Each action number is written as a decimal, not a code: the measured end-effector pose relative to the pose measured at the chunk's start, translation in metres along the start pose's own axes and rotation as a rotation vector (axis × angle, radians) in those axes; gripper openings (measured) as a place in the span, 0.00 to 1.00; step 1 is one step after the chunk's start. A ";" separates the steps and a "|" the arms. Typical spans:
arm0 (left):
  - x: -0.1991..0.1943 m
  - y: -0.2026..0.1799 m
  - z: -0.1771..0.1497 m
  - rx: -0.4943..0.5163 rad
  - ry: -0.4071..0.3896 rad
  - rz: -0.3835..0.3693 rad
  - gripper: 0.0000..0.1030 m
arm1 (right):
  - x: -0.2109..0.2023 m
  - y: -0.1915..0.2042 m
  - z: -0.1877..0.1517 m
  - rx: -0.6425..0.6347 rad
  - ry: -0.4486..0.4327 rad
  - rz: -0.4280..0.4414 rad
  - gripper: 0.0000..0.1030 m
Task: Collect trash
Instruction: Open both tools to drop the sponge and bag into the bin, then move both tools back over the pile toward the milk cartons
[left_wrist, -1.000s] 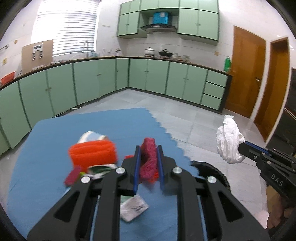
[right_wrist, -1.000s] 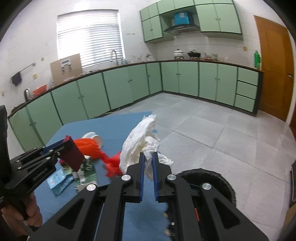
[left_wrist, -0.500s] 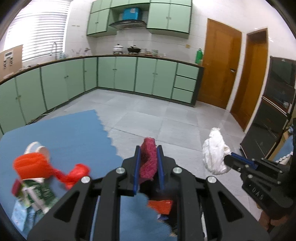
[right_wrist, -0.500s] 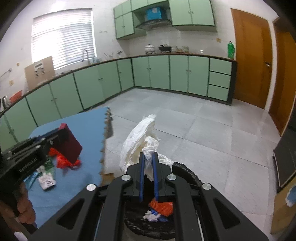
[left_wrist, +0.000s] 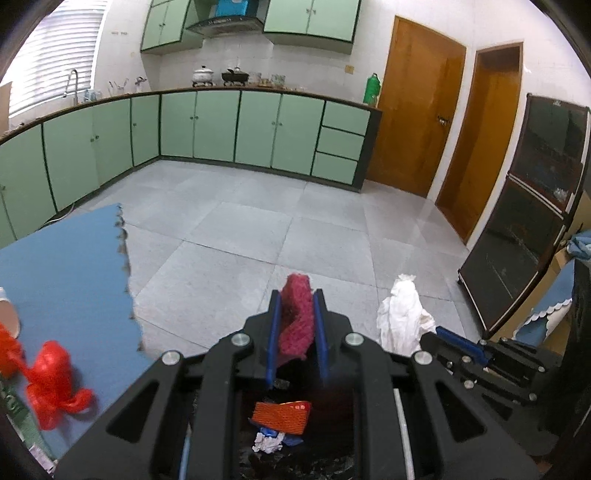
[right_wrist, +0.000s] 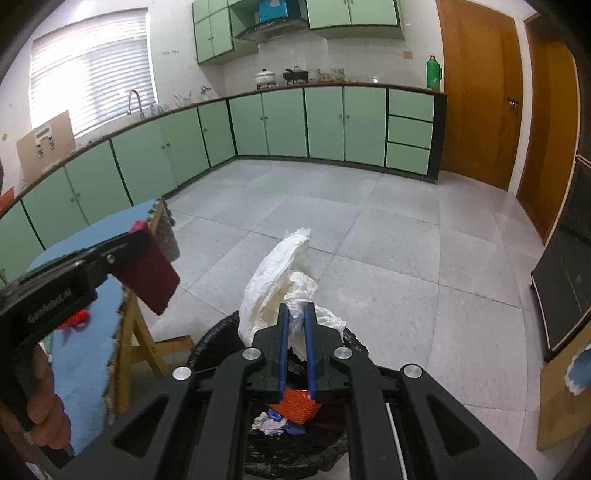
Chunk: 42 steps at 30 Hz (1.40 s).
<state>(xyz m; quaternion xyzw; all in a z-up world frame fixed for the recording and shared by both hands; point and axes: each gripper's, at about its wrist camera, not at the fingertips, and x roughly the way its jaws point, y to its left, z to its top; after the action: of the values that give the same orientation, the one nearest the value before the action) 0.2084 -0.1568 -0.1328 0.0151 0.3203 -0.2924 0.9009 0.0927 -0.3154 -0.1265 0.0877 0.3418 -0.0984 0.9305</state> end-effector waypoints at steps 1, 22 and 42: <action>0.005 0.000 0.000 -0.001 0.009 -0.002 0.16 | 0.006 -0.003 -0.001 0.004 0.007 0.000 0.08; -0.035 0.048 0.015 -0.093 -0.074 0.032 0.80 | 0.014 0.000 -0.009 0.064 -0.023 -0.056 0.94; -0.209 0.186 -0.029 -0.174 -0.175 0.481 0.84 | -0.038 0.145 0.013 -0.056 -0.135 0.160 0.94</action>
<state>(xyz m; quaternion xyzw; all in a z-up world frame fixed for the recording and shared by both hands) 0.1606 0.1116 -0.0631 -0.0122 0.2523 -0.0413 0.9667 0.1074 -0.1739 -0.0784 0.0819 0.2728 -0.0199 0.9584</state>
